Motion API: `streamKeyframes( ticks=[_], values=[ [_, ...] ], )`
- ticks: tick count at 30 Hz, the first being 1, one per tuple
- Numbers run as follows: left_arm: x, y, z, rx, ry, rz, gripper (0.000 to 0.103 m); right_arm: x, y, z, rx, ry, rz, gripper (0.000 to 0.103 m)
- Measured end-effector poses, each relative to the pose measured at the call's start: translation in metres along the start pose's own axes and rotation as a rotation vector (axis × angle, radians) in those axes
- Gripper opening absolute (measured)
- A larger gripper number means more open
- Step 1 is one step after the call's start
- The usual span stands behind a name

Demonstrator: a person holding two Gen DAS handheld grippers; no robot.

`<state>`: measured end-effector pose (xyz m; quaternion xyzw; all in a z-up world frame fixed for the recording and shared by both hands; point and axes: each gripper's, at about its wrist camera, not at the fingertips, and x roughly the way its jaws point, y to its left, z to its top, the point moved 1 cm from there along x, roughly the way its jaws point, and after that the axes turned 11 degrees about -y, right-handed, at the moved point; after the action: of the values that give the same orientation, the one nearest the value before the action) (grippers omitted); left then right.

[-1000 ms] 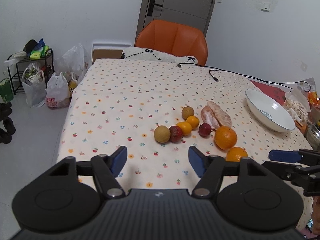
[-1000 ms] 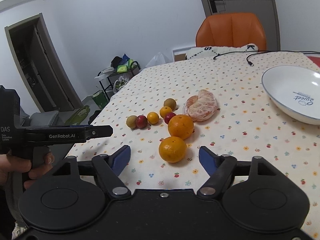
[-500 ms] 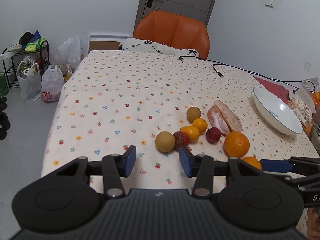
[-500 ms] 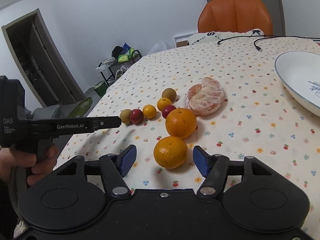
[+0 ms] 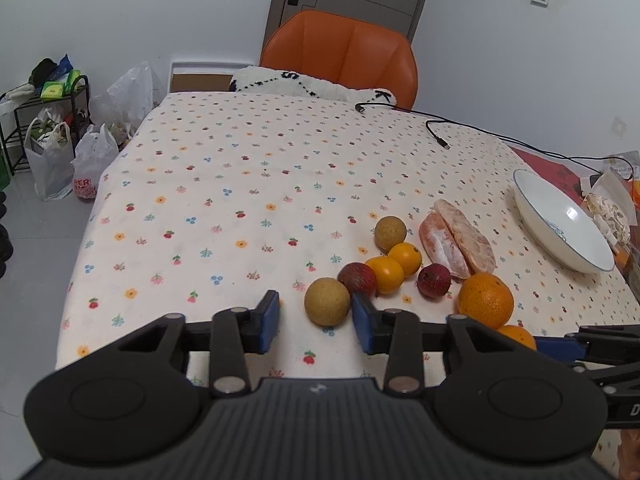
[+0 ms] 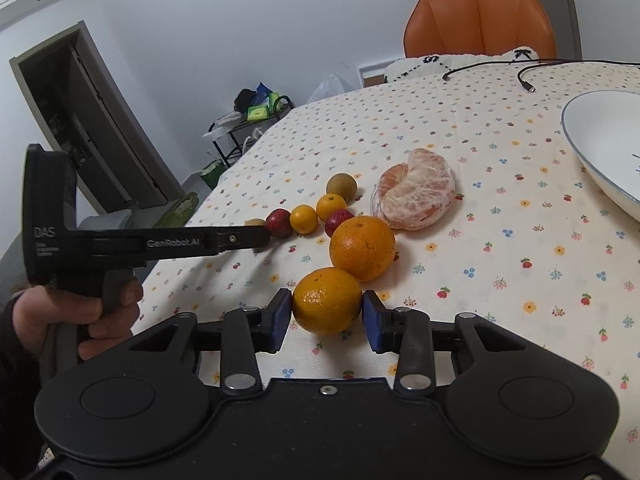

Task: Organize fruits
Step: 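Grasp the large orange with the right gripper while the left grasps the brown round fruit, then carry the orange and brown fruit over the white plate with both grippers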

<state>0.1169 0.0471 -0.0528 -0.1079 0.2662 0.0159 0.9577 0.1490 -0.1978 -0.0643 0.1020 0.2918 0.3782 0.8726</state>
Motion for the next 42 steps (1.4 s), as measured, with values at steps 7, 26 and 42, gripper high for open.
streamKeyframes(
  ticks=[7, 26, 42],
  values=[
    [-0.005, -0.001, 0.005, -0.012, -0.011, -0.012, 0.023, -0.011, -0.002, 0.007, 0.004, -0.031, 0.017, 0.036],
    [-0.024, -0.056, 0.044, 0.056, -0.09, -0.138, 0.023, -0.059, -0.032, 0.03, 0.039, -0.152, -0.075, 0.036],
    [0.001, -0.129, 0.055, 0.121, -0.088, -0.272, 0.023, -0.09, -0.08, 0.036, 0.095, -0.25, -0.227, 0.036]
  ],
)
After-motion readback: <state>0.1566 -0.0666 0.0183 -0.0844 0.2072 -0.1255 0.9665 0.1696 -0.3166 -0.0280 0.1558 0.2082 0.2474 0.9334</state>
